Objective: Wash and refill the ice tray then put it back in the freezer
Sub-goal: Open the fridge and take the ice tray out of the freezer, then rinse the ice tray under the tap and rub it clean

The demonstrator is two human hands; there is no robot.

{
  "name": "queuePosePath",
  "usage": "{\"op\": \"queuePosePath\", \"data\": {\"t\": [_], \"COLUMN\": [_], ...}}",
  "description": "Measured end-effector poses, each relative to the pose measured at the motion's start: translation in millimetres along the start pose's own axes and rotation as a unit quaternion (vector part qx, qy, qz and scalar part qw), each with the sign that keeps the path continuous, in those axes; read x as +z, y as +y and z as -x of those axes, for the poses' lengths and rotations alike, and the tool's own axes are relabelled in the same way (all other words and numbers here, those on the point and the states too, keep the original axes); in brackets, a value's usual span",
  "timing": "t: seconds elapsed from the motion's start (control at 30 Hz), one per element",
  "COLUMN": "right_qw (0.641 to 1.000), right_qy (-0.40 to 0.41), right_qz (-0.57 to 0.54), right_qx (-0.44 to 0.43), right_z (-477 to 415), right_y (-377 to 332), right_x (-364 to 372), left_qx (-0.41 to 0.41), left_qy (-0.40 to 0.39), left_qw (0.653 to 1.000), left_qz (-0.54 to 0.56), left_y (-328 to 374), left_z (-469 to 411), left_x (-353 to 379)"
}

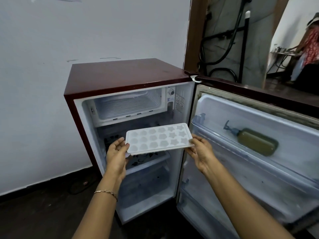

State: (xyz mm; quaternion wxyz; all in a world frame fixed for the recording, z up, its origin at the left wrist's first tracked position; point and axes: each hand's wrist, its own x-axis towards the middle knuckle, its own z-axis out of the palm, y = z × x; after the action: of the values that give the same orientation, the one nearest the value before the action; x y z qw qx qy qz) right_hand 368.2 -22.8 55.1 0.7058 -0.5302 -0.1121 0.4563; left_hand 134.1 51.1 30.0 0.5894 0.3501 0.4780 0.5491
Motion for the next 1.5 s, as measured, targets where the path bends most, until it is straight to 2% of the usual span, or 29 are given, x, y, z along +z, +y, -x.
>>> {"op": "queuePosePath", "data": {"t": [0.43, 0.87, 1.0, 1.17, 1.5], "right_qw": [0.994, 0.961, 0.94, 0.89, 0.766], "right_qy": [0.07, 0.22, 0.28, 0.385, 0.532], "right_qz": [-0.087, -0.141, -0.152, -0.186, -0.265], "right_qx": [-0.018, -0.093, -0.121, -0.157, -0.244], "right_z": [128.3, 204.5, 221.8, 245.2, 311.9], "right_y": [1.8, -4.7, -4.4, -3.6, 9.4], "right_x": [-123.7, -254.7, -287.2, -320.7, -354.1], "left_qx": [-0.058, -0.159, -0.206, -0.268, -0.314], "left_qy": [-0.121, -0.284, -0.353, -0.442, -0.635], "left_qw": [0.991, 0.946, 0.912, 0.853, 0.694], "left_qz": [0.01, -0.002, -0.024, -0.067, -0.133], "left_y": [-50.3, -107.9, -128.8, -155.3, -185.9], "left_z": [113.8, 184.6, 200.6, 227.3, 295.0], "left_x": [5.8, 98.1, 137.1, 188.9, 277.1]}}
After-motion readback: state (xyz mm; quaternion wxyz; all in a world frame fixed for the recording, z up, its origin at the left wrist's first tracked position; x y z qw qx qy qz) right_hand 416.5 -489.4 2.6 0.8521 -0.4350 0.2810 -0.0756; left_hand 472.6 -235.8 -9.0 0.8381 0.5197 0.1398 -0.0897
